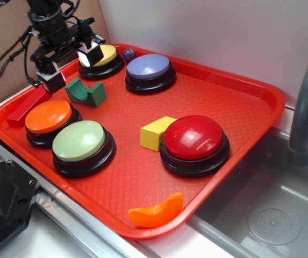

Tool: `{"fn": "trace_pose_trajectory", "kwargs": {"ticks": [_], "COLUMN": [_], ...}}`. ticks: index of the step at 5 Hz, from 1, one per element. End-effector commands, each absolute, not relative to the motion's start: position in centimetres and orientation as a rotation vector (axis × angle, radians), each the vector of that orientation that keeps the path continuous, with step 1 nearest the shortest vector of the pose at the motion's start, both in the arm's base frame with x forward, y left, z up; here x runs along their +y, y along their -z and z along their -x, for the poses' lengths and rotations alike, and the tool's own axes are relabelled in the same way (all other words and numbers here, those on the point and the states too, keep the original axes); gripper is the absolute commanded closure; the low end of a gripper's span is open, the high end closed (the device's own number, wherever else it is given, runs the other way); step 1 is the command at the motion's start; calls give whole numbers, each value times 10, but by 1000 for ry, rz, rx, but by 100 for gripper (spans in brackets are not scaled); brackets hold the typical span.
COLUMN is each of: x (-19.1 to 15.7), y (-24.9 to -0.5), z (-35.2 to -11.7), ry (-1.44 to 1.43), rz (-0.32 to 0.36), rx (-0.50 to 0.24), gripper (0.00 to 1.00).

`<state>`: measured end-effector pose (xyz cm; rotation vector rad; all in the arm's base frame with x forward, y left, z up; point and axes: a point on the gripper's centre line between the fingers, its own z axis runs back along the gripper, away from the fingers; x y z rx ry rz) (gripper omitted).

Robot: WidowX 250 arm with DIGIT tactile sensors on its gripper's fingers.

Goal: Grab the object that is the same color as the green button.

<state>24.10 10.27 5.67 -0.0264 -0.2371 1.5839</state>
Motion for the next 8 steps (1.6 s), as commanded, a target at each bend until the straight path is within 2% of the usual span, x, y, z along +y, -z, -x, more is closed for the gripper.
{"fn": "trace_pose_trajectory", "kwargs": {"ticks": [1, 3, 5, 6, 7, 8], "x": [126, 130, 132, 127, 122, 119], "y": [-54, -37, -34, -31, -29, -26], "z": [-246, -240, -245, -246, -247, -248], "ry": [-1601, -1605, -1497, -1452, -1383, -1371], "rz": [32, 4, 45, 38, 47, 44], "rx": [-263, -239, -251, -255, -256, -262], "gripper": [0, 0, 0, 8, 100, 100]}}
